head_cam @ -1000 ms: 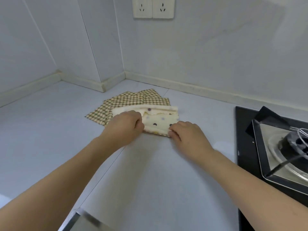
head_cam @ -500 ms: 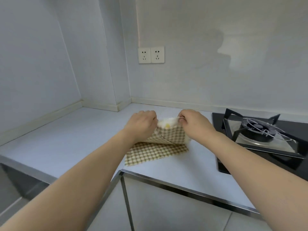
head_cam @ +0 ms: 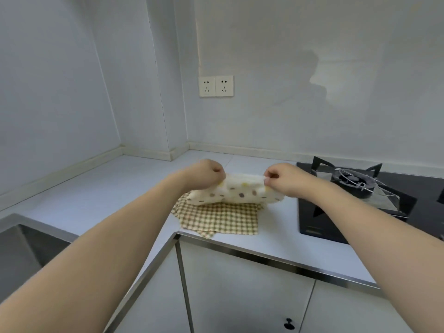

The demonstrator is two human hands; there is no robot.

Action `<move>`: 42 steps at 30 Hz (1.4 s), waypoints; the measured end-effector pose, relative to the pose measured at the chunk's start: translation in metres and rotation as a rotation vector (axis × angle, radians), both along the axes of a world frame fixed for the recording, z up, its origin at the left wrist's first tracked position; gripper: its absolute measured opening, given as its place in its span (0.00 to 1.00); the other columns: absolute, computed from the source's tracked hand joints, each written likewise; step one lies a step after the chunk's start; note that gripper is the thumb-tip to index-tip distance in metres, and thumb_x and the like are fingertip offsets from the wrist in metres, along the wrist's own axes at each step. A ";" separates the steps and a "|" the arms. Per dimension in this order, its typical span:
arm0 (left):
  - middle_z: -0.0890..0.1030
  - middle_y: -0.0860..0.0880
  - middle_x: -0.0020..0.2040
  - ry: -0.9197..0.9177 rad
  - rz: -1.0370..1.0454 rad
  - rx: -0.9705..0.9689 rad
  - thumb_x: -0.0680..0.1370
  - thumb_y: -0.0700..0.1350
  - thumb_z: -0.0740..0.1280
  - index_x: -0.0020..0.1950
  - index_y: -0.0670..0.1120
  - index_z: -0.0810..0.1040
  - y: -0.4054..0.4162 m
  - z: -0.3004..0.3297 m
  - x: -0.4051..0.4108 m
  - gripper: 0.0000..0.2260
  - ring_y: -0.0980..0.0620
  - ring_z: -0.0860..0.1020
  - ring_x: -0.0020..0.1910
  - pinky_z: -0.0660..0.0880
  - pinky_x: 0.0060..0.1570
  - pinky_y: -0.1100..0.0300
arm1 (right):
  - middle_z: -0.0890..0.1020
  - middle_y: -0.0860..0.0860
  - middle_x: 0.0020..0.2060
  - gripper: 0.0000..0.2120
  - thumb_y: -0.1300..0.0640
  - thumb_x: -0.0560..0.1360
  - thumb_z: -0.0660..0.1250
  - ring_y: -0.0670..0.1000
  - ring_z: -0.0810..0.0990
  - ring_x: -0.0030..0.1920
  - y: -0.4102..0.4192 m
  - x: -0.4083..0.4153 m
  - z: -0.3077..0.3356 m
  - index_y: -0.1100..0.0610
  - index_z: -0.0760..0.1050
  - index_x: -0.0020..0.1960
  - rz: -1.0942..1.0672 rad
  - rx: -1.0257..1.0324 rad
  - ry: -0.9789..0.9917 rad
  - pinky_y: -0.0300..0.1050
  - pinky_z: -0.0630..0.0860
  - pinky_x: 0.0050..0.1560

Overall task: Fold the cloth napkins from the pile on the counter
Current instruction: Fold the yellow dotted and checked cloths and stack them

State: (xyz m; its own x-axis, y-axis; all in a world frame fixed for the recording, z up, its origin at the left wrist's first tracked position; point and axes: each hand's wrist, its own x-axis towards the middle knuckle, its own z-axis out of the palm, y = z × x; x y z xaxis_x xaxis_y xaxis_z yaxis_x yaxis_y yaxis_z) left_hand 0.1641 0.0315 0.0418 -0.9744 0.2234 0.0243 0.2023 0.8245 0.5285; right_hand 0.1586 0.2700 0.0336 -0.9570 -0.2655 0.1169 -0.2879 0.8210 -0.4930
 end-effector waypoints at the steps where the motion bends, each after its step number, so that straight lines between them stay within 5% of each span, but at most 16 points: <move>1: 0.75 0.49 0.39 0.032 0.022 0.094 0.81 0.49 0.60 0.41 0.45 0.73 0.001 0.009 0.001 0.12 0.52 0.72 0.34 0.70 0.36 0.60 | 0.77 0.49 0.41 0.05 0.57 0.79 0.63 0.48 0.74 0.39 0.001 0.001 0.012 0.55 0.77 0.50 -0.022 -0.150 -0.028 0.37 0.67 0.35; 4: 0.77 0.47 0.37 0.067 0.045 0.294 0.80 0.51 0.63 0.45 0.44 0.78 0.002 0.043 0.002 0.12 0.50 0.75 0.32 0.74 0.31 0.61 | 0.77 0.53 0.38 0.05 0.61 0.79 0.64 0.49 0.75 0.35 0.009 0.005 0.056 0.57 0.75 0.45 -0.020 -0.631 -0.188 0.37 0.73 0.31; 6: 0.82 0.47 0.40 0.061 0.020 0.286 0.80 0.50 0.64 0.48 0.45 0.80 0.002 0.060 0.000 0.10 0.49 0.79 0.36 0.78 0.36 0.59 | 0.78 0.54 0.39 0.03 0.62 0.78 0.64 0.49 0.77 0.34 0.017 0.006 0.075 0.58 0.76 0.47 -0.001 -0.711 -0.256 0.37 0.75 0.31; 9: 0.82 0.50 0.40 0.133 0.031 0.089 0.79 0.46 0.62 0.49 0.48 0.79 0.005 0.066 -0.011 0.06 0.52 0.78 0.35 0.73 0.30 0.63 | 0.79 0.51 0.37 0.04 0.61 0.78 0.65 0.45 0.76 0.28 0.025 -0.001 0.080 0.57 0.77 0.46 -0.040 -0.591 -0.212 0.35 0.74 0.28; 13: 0.79 0.48 0.40 0.203 0.055 -0.013 0.79 0.42 0.60 0.49 0.46 0.77 0.008 0.041 -0.029 0.07 0.49 0.77 0.32 0.72 0.26 0.61 | 0.77 0.51 0.38 0.03 0.59 0.78 0.64 0.49 0.75 0.35 0.029 -0.016 0.048 0.56 0.77 0.48 -0.166 -0.248 0.039 0.38 0.71 0.32; 18: 0.79 0.49 0.51 0.429 0.065 -0.159 0.81 0.42 0.59 0.54 0.46 0.76 0.008 -0.011 -0.041 0.07 0.45 0.76 0.48 0.71 0.44 0.55 | 0.81 0.49 0.52 0.12 0.59 0.79 0.58 0.53 0.81 0.47 0.034 -0.023 -0.003 0.51 0.79 0.53 -0.197 0.059 0.287 0.43 0.72 0.44; 22: 0.78 0.49 0.50 0.590 -0.123 -0.352 0.78 0.39 0.59 0.53 0.45 0.76 -0.003 -0.034 -0.030 0.09 0.46 0.75 0.48 0.66 0.44 0.56 | 0.82 0.50 0.51 0.12 0.62 0.76 0.61 0.53 0.79 0.53 0.037 0.000 -0.034 0.54 0.81 0.52 -0.073 0.146 0.432 0.47 0.74 0.52; 26: 0.77 0.52 0.43 0.540 -0.368 -0.423 0.72 0.42 0.59 0.46 0.47 0.77 -0.020 -0.070 0.010 0.08 0.50 0.74 0.41 0.73 0.41 0.55 | 0.82 0.49 0.47 0.09 0.61 0.73 0.63 0.52 0.79 0.50 0.040 0.035 -0.075 0.56 0.81 0.49 0.148 0.218 0.362 0.50 0.75 0.53; 32: 0.73 0.54 0.37 0.590 -0.435 -0.472 0.71 0.45 0.58 0.43 0.49 0.74 -0.027 -0.122 0.054 0.06 0.52 0.72 0.34 0.71 0.31 0.59 | 0.80 0.49 0.42 0.08 0.60 0.70 0.60 0.54 0.77 0.45 0.037 0.065 -0.123 0.56 0.77 0.44 0.242 0.348 0.317 0.45 0.71 0.46; 37: 0.74 0.50 0.42 0.762 -0.487 -0.678 0.72 0.37 0.54 0.55 0.48 0.71 -0.028 -0.138 0.065 0.15 0.49 0.72 0.36 0.72 0.29 0.55 | 0.77 0.48 0.45 0.07 0.56 0.72 0.61 0.52 0.75 0.48 0.034 0.068 -0.130 0.54 0.75 0.48 0.200 0.352 0.296 0.45 0.71 0.48; 40: 0.77 0.47 0.46 0.858 -0.548 -0.793 0.76 0.33 0.42 0.52 0.47 0.71 -0.033 -0.139 0.066 0.21 0.47 0.72 0.37 0.72 0.31 0.53 | 0.75 0.45 0.50 0.12 0.47 0.75 0.62 0.49 0.72 0.54 0.035 0.073 -0.133 0.51 0.74 0.54 0.178 0.326 0.247 0.43 0.70 0.55; 42: 0.78 0.47 0.50 0.818 -0.554 -0.819 0.78 0.39 0.47 0.49 0.47 0.72 -0.036 -0.141 0.067 0.15 0.47 0.73 0.39 0.72 0.35 0.53 | 0.72 0.43 0.54 0.17 0.41 0.75 0.63 0.47 0.69 0.57 0.036 0.075 -0.134 0.50 0.73 0.58 0.169 0.311 0.209 0.44 0.68 0.59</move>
